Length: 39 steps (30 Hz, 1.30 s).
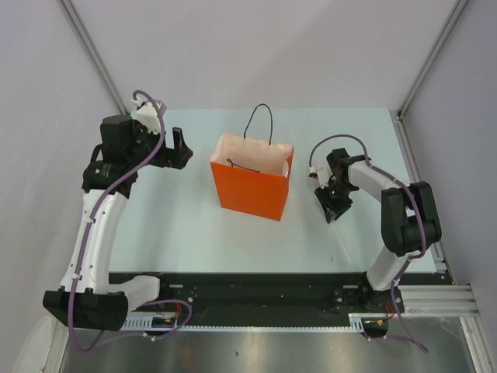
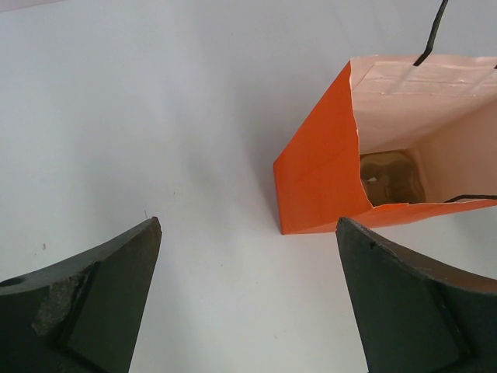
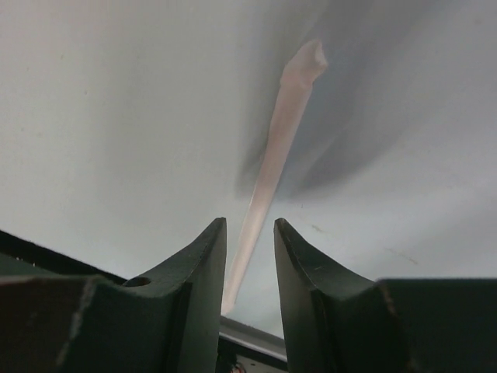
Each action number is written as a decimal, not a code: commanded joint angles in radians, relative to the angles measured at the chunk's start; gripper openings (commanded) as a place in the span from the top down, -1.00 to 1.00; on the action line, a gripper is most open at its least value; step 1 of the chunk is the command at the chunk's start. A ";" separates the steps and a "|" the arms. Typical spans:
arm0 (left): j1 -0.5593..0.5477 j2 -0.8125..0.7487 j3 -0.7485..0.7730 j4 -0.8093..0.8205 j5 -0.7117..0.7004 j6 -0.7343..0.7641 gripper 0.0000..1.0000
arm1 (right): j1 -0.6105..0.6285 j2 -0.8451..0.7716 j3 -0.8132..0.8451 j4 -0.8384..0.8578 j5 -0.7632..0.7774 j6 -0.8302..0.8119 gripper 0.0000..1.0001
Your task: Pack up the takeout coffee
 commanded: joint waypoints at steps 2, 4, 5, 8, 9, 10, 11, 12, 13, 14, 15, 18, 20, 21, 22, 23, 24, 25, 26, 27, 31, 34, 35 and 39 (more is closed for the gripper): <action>0.014 -0.014 -0.008 -0.012 -0.002 -0.007 -0.99 | 0.000 0.066 0.005 0.099 0.009 0.026 0.31; 0.014 -0.011 -0.011 -0.011 -0.003 -0.004 -0.99 | 0.000 0.095 0.005 0.115 0.015 0.032 0.32; 0.014 -0.008 -0.011 -0.011 -0.002 -0.002 -0.99 | 0.000 0.107 0.005 0.127 0.026 0.034 0.34; 0.014 -0.003 -0.018 -0.011 0.001 0.001 -0.99 | 0.000 0.142 0.005 0.142 0.044 0.041 0.41; 0.014 -0.002 -0.022 -0.011 0.002 0.001 -0.99 | 0.000 0.144 0.005 0.144 0.046 0.046 0.48; 0.014 -0.003 -0.024 -0.011 0.005 0.002 -0.99 | 0.000 0.139 0.005 0.145 0.044 0.049 0.54; 0.014 -0.002 -0.024 -0.011 0.005 0.002 -0.99 | -0.001 0.129 0.006 0.144 0.040 0.051 0.61; 0.014 0.001 -0.024 -0.009 0.005 0.004 -0.99 | -0.003 0.110 0.008 0.135 0.040 0.051 0.77; 0.014 0.003 -0.022 -0.011 0.006 0.005 -0.99 | -0.010 0.071 0.026 0.122 0.031 0.034 0.89; 0.014 0.004 -0.019 -0.012 0.006 0.010 -0.99 | -0.020 0.041 0.043 0.083 0.019 0.017 0.95; 0.014 0.007 -0.016 -0.011 0.008 0.013 -0.99 | -0.033 0.014 0.060 0.066 0.006 0.003 1.00; 0.014 0.024 -0.005 -0.008 0.009 0.022 -0.99 | -0.128 -0.092 0.153 -0.005 -0.064 -0.061 1.00; 0.014 0.043 -0.001 0.009 0.014 0.021 -0.99 | -0.217 -0.141 0.260 -0.069 -0.142 -0.078 1.00; 0.014 0.050 0.002 0.017 0.026 0.022 -0.99 | -0.252 -0.152 0.309 -0.088 -0.168 -0.074 1.00; 0.014 0.058 0.004 0.026 0.034 0.022 -0.99 | -0.280 -0.161 0.357 -0.108 -0.226 -0.063 1.00; 0.014 0.064 0.007 0.044 0.043 0.018 -0.99 | -0.309 -0.167 0.403 -0.140 -0.262 -0.036 1.00; 0.014 0.070 0.015 0.054 0.049 0.019 -0.99 | -0.346 -0.174 0.520 -0.154 -0.291 -0.022 1.00; 0.014 0.075 0.019 0.063 0.052 0.018 -0.99 | -0.363 -0.169 0.579 -0.169 -0.345 -0.009 1.00; 0.012 0.087 0.024 0.075 0.057 0.016 -0.99 | -0.372 -0.163 0.656 -0.199 -0.372 0.007 1.00; 0.014 0.093 0.031 0.080 0.058 0.021 -0.99 | -0.383 -0.149 0.787 -0.209 -0.391 0.023 1.00; 0.014 0.104 0.035 0.123 0.080 0.015 -0.99 | -0.379 -0.091 1.093 -0.171 -0.504 0.141 1.00; 0.012 0.092 0.028 0.178 0.101 -0.005 -0.99 | -0.337 -0.054 1.236 -0.006 -0.544 0.288 1.00; 0.014 0.089 0.031 0.207 0.110 -0.018 -0.99 | -0.322 -0.049 1.258 0.038 -0.555 0.317 1.00; 0.014 0.096 0.074 0.244 0.163 -0.019 -0.99 | -0.181 -0.034 1.298 0.236 -0.552 0.380 1.00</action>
